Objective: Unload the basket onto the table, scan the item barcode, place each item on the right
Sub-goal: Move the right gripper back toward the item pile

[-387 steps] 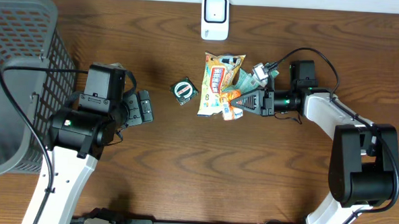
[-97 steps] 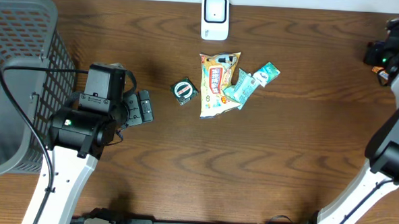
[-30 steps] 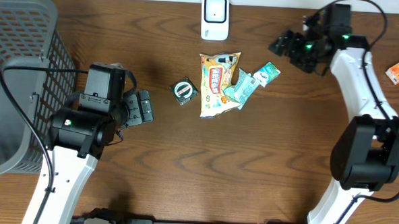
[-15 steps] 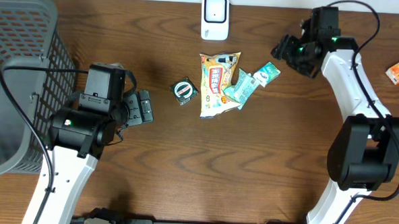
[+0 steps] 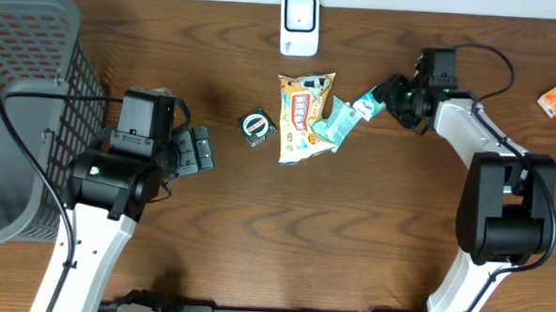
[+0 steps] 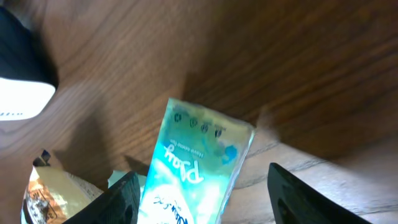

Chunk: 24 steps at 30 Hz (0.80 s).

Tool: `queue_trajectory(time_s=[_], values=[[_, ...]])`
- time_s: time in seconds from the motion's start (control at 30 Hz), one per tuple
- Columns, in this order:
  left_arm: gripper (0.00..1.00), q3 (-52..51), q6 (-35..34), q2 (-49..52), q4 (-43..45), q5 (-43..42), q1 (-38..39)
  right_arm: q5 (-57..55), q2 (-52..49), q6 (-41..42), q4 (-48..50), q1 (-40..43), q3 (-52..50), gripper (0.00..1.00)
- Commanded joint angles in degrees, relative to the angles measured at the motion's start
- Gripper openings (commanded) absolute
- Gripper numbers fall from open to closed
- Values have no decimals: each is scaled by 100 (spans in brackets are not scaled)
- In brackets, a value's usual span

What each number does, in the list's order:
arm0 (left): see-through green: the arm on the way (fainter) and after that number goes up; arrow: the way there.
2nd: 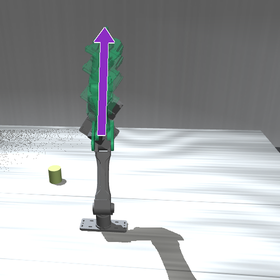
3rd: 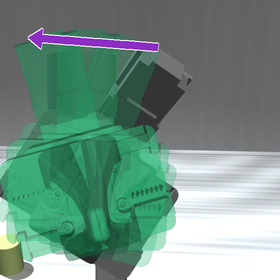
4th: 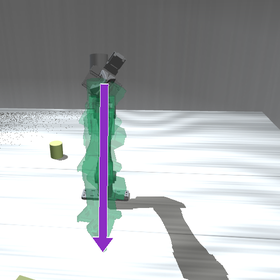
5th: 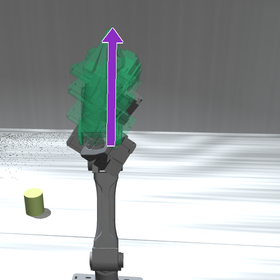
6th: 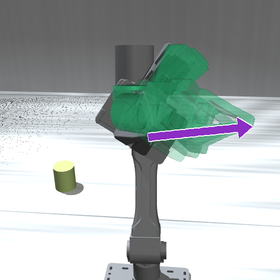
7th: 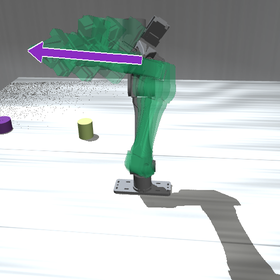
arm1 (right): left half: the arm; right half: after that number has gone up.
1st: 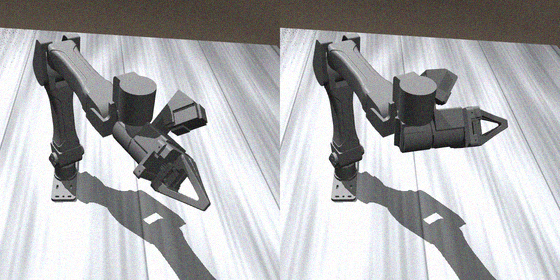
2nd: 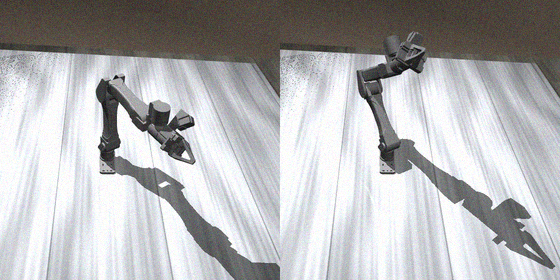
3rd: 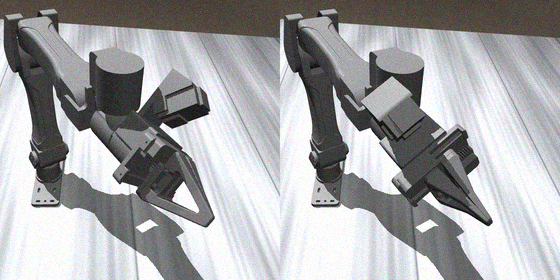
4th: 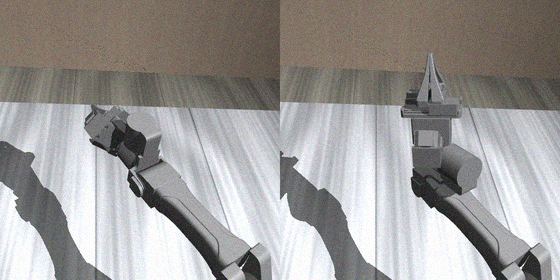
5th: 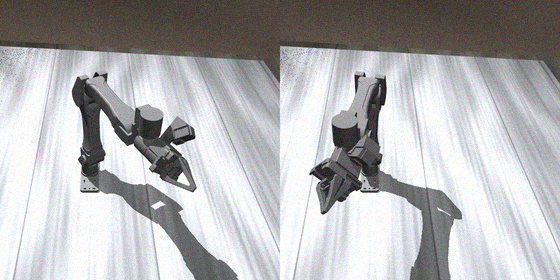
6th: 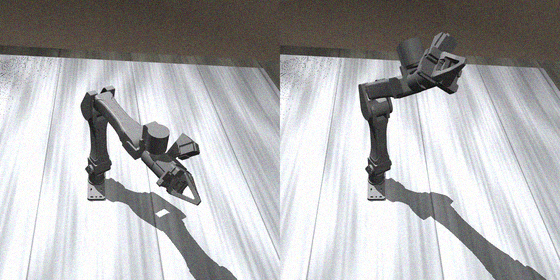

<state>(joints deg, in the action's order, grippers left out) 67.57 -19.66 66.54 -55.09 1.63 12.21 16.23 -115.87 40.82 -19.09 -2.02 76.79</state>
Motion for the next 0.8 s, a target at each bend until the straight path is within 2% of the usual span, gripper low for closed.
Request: queue_trajectory(time_s=[0.0,0.17,0.47,0.5,0.63,0.77], values=[[98,52,-52,11,2,-11,-9,138,-55,157,20,-87,-85,59],[98,52,-52,11,2,-9,-9,-129,-120,162,-101,-103,-116,55],[98,52,-52,11,2,-9,-9,26,-616,203,85,-136,-116,54],[98,50,-52,11,2,-9,-9,127,-686,201,149,-136,-116,51],[98,50,-52,11,2,-9,-9,221,-750,170,175,-129,-116,23],[98,50,-52,11,2,-9,-9,422,-721,177,177,-111,-114,15]])
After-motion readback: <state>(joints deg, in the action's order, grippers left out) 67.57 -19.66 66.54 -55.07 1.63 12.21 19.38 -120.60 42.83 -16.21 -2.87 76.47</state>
